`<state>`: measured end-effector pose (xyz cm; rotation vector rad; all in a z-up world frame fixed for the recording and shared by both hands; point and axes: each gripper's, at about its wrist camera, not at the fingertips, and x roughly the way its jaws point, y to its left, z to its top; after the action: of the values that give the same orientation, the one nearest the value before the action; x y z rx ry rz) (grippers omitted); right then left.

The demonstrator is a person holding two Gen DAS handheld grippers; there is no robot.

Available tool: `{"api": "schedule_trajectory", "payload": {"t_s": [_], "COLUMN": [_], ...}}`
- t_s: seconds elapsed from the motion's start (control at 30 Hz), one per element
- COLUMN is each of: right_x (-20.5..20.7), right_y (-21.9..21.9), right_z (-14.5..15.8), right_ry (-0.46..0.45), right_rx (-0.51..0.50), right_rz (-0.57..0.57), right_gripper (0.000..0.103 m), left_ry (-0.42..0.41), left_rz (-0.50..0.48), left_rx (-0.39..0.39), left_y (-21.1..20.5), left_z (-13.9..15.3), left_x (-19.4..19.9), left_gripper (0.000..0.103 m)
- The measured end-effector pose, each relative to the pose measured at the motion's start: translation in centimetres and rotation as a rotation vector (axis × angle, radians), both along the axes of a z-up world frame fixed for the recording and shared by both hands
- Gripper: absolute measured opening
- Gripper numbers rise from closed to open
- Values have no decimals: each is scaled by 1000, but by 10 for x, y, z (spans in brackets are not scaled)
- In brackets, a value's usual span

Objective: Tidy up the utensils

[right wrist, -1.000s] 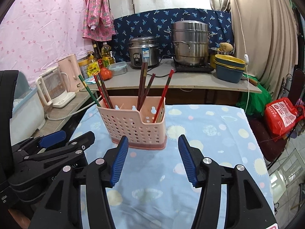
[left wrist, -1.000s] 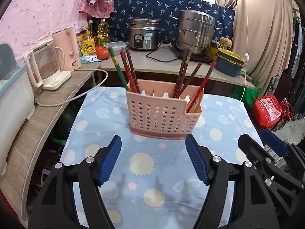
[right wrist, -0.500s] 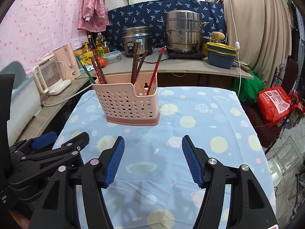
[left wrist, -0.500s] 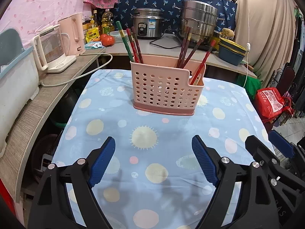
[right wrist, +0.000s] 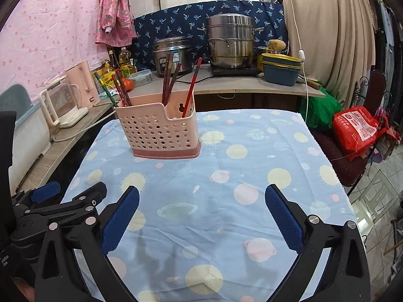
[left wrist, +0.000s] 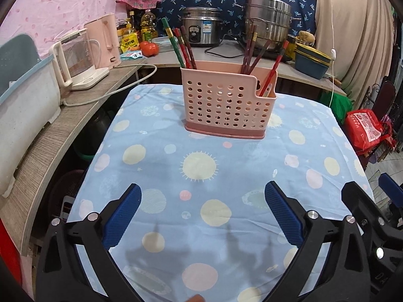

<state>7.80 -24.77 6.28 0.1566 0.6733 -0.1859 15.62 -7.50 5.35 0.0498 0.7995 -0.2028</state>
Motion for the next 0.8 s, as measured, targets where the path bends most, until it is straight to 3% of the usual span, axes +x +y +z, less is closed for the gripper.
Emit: {"api": "schedule_trajectory", "payload": {"t_s": [0.8], "right_x": [-4], "right_y": [0], "right_z": [-8], "right_ry": [16], "right_rx": [-7], "right_rz": [3], "right_gripper": [96], "left_ry": [3], "left_rz": [16], "left_rx": [40], "left_y": [-1], "left_z": [-8], "left_x": [-5], "left_gripper": [95]}}
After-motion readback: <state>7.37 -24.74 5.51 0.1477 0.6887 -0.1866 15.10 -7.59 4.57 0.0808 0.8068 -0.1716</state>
